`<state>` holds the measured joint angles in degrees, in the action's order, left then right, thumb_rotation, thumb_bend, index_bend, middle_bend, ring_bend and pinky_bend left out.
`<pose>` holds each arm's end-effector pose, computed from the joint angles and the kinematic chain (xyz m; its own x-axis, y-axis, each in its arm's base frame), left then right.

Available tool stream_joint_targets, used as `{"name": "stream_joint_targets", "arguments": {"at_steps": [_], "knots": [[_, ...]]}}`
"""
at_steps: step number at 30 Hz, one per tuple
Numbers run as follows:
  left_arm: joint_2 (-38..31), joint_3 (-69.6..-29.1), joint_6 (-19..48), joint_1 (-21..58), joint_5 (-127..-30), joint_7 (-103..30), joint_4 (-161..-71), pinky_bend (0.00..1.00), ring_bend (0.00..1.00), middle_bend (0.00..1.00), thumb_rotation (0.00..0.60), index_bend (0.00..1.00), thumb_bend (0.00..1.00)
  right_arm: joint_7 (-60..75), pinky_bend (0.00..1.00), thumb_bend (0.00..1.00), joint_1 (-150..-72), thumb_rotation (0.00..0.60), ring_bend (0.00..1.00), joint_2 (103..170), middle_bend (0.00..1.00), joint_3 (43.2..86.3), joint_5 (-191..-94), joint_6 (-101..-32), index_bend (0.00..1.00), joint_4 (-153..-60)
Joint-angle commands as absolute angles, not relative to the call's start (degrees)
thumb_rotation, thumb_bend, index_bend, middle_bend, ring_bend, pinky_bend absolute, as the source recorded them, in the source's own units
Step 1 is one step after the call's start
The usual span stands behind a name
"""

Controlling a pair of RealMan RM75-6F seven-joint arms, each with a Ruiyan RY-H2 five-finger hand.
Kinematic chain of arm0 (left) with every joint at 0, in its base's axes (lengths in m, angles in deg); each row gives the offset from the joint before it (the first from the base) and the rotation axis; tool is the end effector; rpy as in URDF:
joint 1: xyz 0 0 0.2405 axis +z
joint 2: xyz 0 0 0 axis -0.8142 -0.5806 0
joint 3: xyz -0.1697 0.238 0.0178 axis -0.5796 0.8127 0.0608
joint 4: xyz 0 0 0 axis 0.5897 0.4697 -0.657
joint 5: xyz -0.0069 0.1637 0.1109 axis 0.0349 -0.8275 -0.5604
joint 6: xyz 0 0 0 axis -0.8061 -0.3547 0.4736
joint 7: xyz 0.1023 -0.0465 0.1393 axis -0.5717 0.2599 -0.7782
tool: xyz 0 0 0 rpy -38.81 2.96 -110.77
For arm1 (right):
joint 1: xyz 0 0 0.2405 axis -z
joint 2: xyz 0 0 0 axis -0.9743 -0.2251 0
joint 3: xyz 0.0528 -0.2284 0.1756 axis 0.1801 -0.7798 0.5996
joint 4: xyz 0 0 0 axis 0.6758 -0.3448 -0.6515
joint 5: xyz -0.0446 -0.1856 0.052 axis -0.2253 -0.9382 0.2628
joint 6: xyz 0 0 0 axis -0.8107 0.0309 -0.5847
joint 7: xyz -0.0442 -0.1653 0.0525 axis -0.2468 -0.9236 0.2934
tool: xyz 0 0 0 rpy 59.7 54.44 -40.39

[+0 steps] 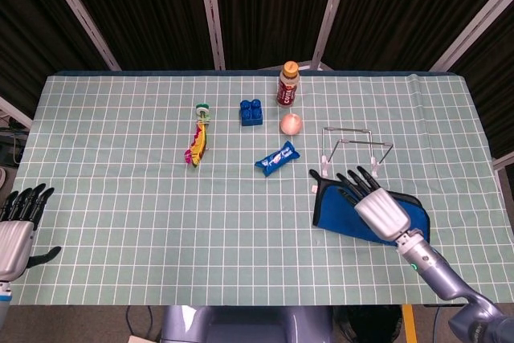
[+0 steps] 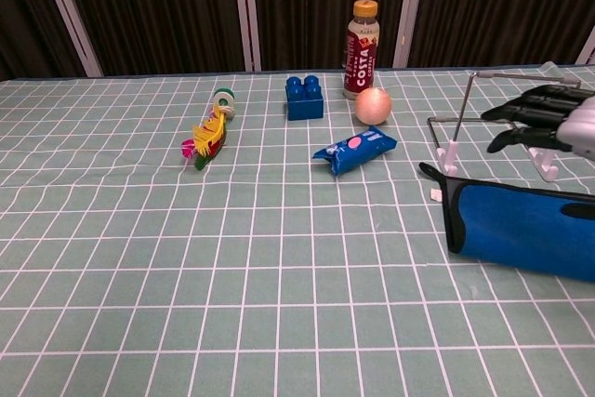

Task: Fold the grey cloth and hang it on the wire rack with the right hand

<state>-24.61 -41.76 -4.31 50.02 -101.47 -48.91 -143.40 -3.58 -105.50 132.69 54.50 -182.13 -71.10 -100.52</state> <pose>-0.3290 0.2051 0.1762 0.5037 0.0971 0.8584 0.8619 0.0098 -0.5069 -0.2705 -0.3325 0.0520 0.7545 0.0541 0.6541 -0.5079 -0.5831 0.6341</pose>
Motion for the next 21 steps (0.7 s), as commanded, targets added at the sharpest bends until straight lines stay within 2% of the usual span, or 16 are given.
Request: {"name": "stream_joint_targets", "arguments": {"at_steps": [1,10,21], "knots": [[-24.51,-41.92,-4.03,49.89,-101.02,-48.90,-143.19,0.00,0.00,0.00,0.600,0.00,0.00,-6.81,0.00,0.13,-109.38,0.600,0.00,133.75,0.00,55.12,-182.07,-66.07,0.22,-102.51],[-24.29,-42.54,-2.75,49.38,-99.03,-48.62,-142.44,0.00,0.00,0.00,0.600,0.00,0.00,-12.97,0.00,0.13,-113.95,0.600,0.00,137.22,0.00,55.15,-181.22,-58.25,0.24,-99.71],[-24.02,-42.76,-1.71,48.83,-97.98,-48.72,-141.98,0.00,0.00,0.00,0.600,0.00,0.00,-13.41,0.00,0.13,-115.26,0.600,0.00,139.64,0.01,53.29,-181.11,-56.66,0.24,-98.71]]}}
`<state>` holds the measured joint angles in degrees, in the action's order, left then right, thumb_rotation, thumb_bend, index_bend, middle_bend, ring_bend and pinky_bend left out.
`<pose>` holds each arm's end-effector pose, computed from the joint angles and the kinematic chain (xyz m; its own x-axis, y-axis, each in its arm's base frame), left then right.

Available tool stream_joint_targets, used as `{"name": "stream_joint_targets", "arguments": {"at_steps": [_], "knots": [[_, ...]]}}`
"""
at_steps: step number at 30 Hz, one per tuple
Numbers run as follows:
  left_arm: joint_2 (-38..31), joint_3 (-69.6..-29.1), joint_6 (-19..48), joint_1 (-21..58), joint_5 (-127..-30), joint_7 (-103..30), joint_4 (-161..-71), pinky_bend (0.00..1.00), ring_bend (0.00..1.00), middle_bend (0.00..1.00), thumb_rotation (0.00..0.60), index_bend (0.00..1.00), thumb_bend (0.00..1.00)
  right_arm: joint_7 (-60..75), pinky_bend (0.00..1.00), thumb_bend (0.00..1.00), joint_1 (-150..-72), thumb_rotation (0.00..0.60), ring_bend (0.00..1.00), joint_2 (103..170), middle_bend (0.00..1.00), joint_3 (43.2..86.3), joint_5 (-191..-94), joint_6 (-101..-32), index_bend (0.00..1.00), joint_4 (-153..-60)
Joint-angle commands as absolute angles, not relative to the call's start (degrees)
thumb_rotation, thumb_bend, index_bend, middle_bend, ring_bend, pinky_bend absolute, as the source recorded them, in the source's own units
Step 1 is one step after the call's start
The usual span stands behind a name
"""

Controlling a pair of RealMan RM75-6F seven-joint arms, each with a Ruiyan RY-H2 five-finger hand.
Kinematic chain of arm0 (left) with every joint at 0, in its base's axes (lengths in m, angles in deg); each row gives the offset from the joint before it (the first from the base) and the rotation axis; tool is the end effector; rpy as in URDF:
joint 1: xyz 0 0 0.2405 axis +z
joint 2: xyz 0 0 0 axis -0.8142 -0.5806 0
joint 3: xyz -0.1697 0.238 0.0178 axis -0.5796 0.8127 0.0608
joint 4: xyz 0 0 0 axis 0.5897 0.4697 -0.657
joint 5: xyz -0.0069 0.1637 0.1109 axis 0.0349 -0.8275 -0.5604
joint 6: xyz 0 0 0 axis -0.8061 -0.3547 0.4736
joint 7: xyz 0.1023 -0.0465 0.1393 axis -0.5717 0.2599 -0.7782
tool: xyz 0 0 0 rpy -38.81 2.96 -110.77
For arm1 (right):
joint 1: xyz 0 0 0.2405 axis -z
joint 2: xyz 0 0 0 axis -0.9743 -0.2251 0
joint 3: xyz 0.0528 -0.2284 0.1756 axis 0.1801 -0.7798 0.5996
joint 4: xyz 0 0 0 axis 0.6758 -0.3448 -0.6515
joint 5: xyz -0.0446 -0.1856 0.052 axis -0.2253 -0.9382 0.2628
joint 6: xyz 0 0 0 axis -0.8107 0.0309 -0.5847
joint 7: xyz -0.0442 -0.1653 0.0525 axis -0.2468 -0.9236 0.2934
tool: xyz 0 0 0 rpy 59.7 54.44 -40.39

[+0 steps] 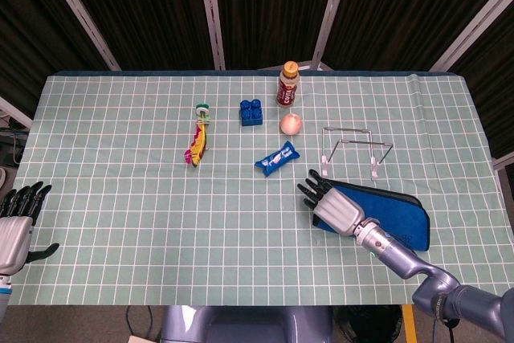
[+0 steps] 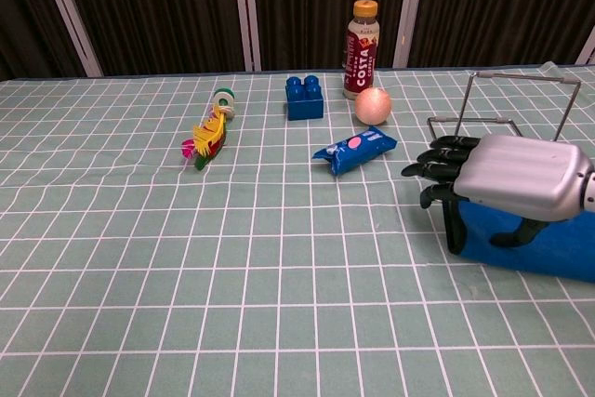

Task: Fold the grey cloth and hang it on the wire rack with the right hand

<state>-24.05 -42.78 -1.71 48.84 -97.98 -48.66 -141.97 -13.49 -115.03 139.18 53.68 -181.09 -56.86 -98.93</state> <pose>-0.3400 0.2149 0.1737 0.5025 0.1246 0.8556 0.8586 0.0442 -0.5107 -0.2324 -0.3581 -0.0229 0.8738 0.0768 0.4802 -0.2887 -0.7127 0.6393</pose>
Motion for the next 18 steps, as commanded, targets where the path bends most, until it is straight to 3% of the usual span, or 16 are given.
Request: {"name": "stream_joint_targets", "arguments": {"at_steps": [1,18], "knots": [[-24.00,-42.74,-1.71,48.82,-97.99,-48.78,-141.99,0.00,0.00,0.00,0.600,0.00,0.00,-13.41,0.00,0.13,-115.36,0.600,0.00,139.89,0.01,53.06,-181.20,-56.67,0.25,-98.67],[-23.97,-42.66,-1.42,48.61,-97.68,-48.33,-141.82,0.00,0.00,0.00,0.600,0.00,0.00,-16.91,0.00,0.14,-116.03,0.600,0.00,140.88,0.01,52.34,-179.53,-56.05,0.26,-97.60]]}}
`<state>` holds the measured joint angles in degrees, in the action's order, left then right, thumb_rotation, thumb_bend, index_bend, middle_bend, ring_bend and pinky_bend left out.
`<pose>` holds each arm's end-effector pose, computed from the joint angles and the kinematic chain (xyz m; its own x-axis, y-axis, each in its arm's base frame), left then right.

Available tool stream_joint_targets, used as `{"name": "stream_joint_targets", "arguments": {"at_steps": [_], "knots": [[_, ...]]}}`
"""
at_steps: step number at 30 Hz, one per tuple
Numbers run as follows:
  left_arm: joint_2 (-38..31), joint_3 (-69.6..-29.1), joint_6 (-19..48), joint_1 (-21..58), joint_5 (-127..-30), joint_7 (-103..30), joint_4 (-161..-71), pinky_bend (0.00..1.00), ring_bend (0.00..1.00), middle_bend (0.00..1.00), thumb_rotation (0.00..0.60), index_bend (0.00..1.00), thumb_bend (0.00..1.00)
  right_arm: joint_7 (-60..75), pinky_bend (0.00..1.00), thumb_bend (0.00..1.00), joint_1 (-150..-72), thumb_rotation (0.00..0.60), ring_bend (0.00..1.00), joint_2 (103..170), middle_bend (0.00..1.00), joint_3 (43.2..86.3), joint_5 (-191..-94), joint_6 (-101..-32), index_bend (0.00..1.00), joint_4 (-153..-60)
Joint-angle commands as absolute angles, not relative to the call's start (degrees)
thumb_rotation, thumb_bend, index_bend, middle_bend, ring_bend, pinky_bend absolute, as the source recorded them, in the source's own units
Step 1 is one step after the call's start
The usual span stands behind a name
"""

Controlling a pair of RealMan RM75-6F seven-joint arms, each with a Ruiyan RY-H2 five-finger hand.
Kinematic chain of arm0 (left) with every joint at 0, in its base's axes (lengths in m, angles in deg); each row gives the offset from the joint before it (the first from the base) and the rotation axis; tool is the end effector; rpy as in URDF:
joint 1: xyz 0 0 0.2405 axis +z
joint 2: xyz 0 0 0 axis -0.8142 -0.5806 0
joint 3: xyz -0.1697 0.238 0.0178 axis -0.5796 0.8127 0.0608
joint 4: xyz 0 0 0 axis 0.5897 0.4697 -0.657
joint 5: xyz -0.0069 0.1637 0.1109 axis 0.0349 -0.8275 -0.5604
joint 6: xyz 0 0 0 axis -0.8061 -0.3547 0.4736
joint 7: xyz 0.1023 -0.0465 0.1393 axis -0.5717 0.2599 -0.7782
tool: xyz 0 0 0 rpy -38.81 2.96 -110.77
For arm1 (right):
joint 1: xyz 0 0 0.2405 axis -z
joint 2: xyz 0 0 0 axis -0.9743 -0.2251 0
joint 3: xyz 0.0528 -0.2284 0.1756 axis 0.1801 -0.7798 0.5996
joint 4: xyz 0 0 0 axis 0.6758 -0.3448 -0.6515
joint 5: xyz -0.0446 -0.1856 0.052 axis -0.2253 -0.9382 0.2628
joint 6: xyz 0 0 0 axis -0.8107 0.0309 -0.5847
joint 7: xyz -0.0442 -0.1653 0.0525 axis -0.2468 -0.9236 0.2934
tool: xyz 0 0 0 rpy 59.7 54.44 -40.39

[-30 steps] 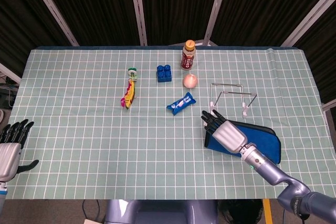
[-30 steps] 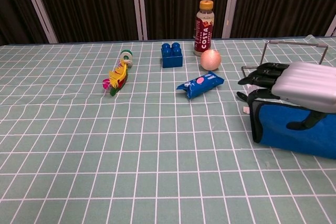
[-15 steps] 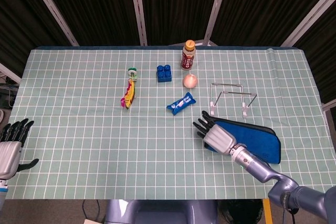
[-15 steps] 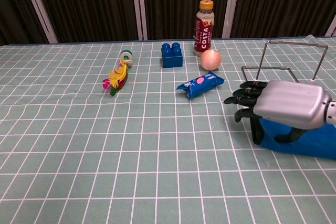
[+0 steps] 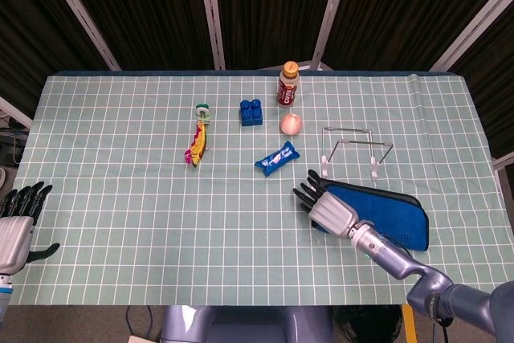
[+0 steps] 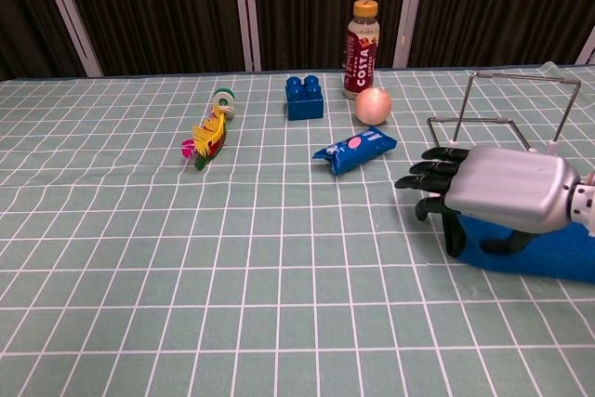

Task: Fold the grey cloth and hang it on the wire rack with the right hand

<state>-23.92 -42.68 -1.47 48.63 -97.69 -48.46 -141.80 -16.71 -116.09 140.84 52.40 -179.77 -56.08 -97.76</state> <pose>-0.3409 0.2156 0.1724 0.4993 0.1293 0.8567 0.8601 0.0456 -0.5081 -0.2320 -0.3581 -0.0355 0.8943 0.0992 0.4363 -0.2384 -0.7197 0.6521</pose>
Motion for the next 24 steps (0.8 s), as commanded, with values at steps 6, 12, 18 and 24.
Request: {"name": "stream_joint_targets", "arguments": {"at_steps": [6,12,18,24], "knots": [[-23.96,-42.62,-1.26,48.51,-97.60,-48.29,-141.81,0.00,0.00,0.00,0.600,0.00,0.00,-17.20,0.00,0.14,-115.81,0.600,0.00,140.72,0.01,52.07,-179.00,-56.64,0.27,-97.20],[-23.99,-42.62,-1.26,48.47,-97.52,-48.21,-141.82,0.00,0.00,0.00,0.600,0.00,0.00,-17.20,0.00,0.15,-115.74,0.600,0.00,140.60,0.01,51.59,-178.57,-56.69,0.31,-96.64],[-23.95,-42.54,-1.18,48.41,-97.51,-48.22,-141.77,0.00,0.00,0.00,0.600,0.00,0.00,-16.80,0.00,0.16,-115.66,0.600,0.00,140.58,0.02,50.94,-178.70,-57.10,0.35,-95.54],[-23.84,-42.50,-1.12,48.34,-97.47,-48.45,-141.78,0.00,0.00,0.00,0.600,0.00,0.00,-15.89,0.01,0.19,-115.43,0.600,0.00,140.85,0.03,50.39,-178.85,-57.88,0.47,-94.50]]}}
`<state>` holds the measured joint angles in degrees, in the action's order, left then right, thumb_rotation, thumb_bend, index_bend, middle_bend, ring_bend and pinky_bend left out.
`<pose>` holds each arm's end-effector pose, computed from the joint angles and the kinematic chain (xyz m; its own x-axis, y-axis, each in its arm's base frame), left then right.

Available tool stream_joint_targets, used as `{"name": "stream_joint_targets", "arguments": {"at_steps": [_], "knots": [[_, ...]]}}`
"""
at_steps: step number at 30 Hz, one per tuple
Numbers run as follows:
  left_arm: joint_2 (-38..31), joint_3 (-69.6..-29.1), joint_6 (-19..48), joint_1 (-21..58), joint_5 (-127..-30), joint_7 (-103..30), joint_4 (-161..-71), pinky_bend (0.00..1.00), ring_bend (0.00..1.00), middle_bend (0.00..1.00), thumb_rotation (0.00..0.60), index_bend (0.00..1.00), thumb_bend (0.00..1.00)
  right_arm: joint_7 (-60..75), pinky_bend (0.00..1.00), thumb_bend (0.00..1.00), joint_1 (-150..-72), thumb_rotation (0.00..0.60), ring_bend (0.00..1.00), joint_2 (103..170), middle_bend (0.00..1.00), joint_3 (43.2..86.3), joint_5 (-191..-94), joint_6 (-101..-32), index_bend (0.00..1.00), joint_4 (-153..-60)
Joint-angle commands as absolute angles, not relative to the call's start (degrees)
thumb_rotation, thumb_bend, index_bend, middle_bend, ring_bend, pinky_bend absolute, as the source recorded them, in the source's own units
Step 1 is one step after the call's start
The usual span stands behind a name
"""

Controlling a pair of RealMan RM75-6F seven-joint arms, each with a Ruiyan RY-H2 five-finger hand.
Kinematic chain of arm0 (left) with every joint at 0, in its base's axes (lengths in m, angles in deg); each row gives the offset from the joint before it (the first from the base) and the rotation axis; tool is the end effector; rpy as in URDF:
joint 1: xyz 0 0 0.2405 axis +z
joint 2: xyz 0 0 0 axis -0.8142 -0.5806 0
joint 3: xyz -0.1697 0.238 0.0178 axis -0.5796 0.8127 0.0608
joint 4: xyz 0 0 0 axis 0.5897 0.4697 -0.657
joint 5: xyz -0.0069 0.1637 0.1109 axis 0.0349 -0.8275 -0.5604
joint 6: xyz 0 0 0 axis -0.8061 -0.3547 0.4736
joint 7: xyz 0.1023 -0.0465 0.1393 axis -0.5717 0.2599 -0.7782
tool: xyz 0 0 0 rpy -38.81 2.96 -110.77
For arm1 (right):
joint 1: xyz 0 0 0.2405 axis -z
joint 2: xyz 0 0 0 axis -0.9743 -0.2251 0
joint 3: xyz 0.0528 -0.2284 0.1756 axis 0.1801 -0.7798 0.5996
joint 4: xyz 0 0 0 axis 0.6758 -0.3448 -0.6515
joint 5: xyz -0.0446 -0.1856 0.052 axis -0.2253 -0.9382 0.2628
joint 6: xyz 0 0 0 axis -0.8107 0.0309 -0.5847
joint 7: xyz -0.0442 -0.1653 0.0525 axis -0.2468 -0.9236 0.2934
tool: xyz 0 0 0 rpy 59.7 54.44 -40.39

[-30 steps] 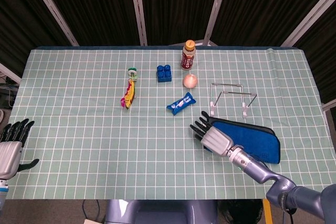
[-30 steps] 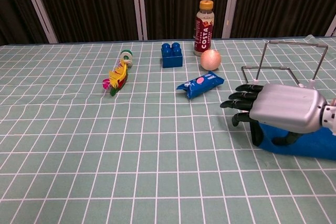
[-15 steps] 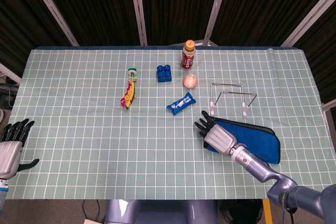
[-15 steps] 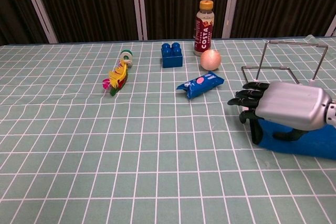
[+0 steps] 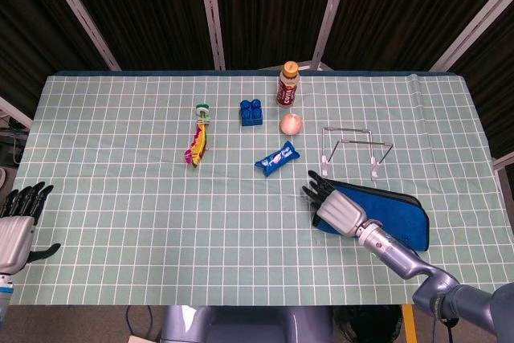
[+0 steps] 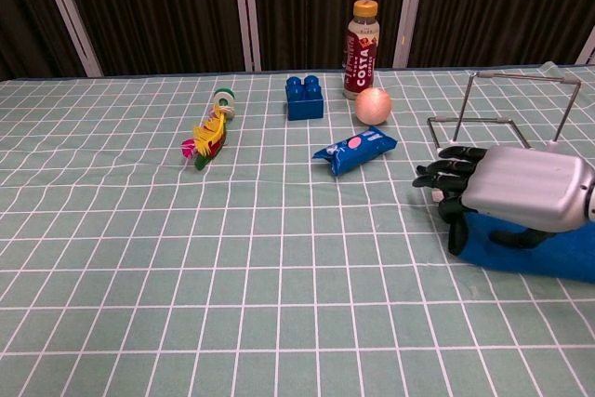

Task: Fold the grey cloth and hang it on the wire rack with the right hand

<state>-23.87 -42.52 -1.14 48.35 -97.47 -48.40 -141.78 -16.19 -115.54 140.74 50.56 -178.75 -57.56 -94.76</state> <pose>-0.3411 0.2165 0.1710 0.4974 0.1360 0.8568 0.8610 0.0439 -0.5067 -0.2509 -0.3609 -0.0285 0.9101 0.0946 0.4035 -0.2286 -0.6975 0.6791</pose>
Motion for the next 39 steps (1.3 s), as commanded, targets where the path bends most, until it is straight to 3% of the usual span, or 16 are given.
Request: {"name": "stream_joint_targets", "arguments": {"at_steps": [1,16,21,26,34,39], "knots": [[-23.81,-42.48,-1.10,48.32,-97.48,-48.54,-141.78,0.00,0.00,0.00,0.600,0.00,0.00,-15.61,0.01,0.19,-115.35,0.600,0.00,140.89,0.04,50.24,-178.98,-58.17,0.47,-94.32],[-23.59,-42.37,-1.22,48.28,-97.49,-49.01,-141.84,0.00,0.00,0.00,0.600,0.00,0.00,-7.98,0.12,0.24,-114.32,0.600,0.00,140.91,0.08,47.81,-182.56,-64.86,0.51,-90.14],[-23.59,-42.29,-1.32,48.31,-97.60,-49.09,-141.95,0.00,0.00,0.00,0.600,0.00,0.00,-6.77,0.15,0.39,-114.04,0.600,0.00,140.84,0.09,47.67,-182.69,-65.87,0.61,-89.55],[-23.67,-42.23,-1.37,48.33,-97.74,-48.95,-142.10,0.00,0.00,0.00,0.600,0.00,0.00,-3.83,0.18,0.45,-113.37,0.600,0.00,140.00,0.11,48.30,-182.60,-69.12,0.68,-90.08],[-24.40,-42.03,-2.01,48.59,-98.73,-47.50,-142.57,0.00,0.00,0.00,0.600,0.00,0.00,2.50,0.19,0.45,-110.90,0.600,0.00,135.46,0.12,53.12,-178.19,-76.51,0.70,-98.30],[-25.42,-41.68,-3.35,49.21,-100.31,-45.68,-143.26,0.00,0.00,0.00,0.600,0.00,0.00,3.75,0.21,0.45,-109.52,0.600,0.00,128.81,0.13,59.49,-173.03,-81.61,0.72,-109.02]]}}
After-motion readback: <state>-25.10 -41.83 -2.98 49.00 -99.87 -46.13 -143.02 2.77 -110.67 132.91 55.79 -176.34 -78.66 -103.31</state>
